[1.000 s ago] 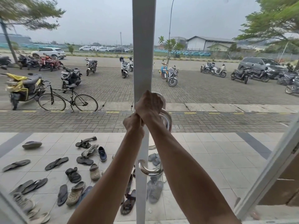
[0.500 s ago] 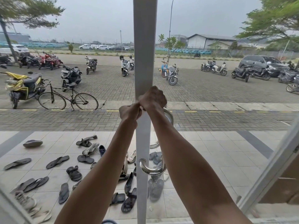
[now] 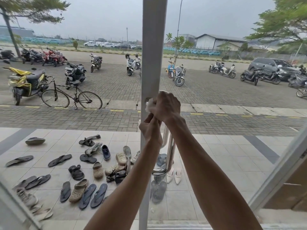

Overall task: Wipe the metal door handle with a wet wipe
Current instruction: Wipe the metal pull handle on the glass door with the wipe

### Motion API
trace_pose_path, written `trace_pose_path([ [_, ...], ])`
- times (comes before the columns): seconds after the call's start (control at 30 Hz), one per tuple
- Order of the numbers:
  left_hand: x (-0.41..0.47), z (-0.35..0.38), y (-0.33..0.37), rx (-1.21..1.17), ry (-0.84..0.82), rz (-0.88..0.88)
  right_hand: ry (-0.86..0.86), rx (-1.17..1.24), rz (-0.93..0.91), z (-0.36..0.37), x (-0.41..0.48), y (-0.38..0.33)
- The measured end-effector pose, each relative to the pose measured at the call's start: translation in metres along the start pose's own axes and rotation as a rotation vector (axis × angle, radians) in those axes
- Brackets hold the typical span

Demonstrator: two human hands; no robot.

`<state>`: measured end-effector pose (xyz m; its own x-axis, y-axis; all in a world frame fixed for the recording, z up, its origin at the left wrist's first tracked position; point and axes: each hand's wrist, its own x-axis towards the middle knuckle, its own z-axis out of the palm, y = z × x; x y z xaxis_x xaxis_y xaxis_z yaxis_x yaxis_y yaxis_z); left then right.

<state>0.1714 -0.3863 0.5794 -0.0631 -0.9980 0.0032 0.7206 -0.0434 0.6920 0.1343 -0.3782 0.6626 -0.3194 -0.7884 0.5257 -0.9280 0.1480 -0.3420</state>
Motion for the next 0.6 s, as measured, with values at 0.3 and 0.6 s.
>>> trace_pose_path([
  [0.3, -0.013, 0.012, -0.036, 0.154, -0.026, 0.233, -0.029, 0.108, -0.068, -0.017, -0.017, 0.049],
  [0.6, 0.005, -0.006, -0.053, 0.501, -0.207, 0.411, 0.125, 0.211, -0.039, 0.001, -0.030, 0.091],
])
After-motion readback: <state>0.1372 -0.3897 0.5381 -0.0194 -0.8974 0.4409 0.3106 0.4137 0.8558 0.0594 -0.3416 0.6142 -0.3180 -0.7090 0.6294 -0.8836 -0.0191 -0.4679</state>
